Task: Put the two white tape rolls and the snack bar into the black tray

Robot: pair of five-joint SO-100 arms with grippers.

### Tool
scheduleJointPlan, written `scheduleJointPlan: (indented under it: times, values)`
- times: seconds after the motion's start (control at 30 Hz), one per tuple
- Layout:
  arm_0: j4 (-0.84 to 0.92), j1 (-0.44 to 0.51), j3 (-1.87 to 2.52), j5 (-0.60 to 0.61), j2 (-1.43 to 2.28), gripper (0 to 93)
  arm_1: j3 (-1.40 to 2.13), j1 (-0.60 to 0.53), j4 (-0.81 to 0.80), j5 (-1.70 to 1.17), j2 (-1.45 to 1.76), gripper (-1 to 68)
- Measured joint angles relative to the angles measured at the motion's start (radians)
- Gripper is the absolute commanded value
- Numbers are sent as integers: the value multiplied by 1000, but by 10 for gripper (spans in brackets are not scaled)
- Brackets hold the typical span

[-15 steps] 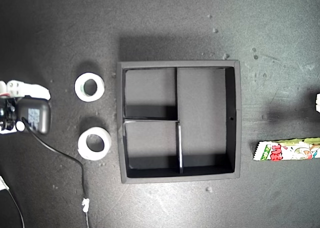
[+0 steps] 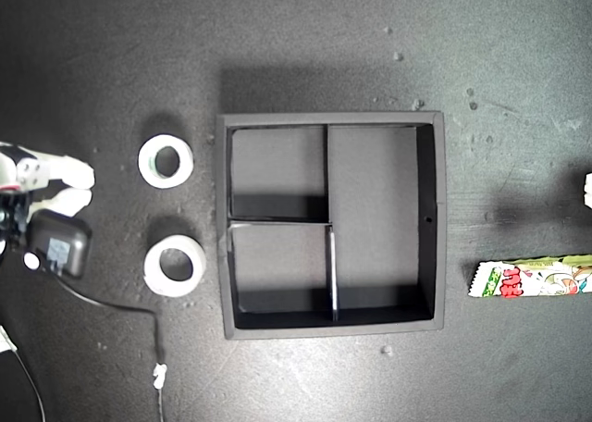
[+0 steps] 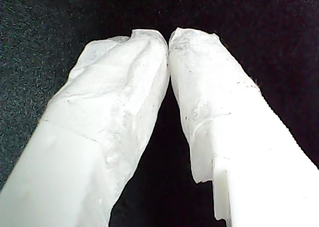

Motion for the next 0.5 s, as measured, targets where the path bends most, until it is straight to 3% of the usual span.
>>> scheduleJointPlan:
  times: [0.13,0.33,0.5]
  values:
    - [0,0,0,-48,0,12,0,8,-60,0,0,-2]
    - [0,-20,0,-216,0,14,0,-8,-391,0,0,-2]
    - [-5,-40,0,-264,0,2,0,21,-360,199,0,-3]
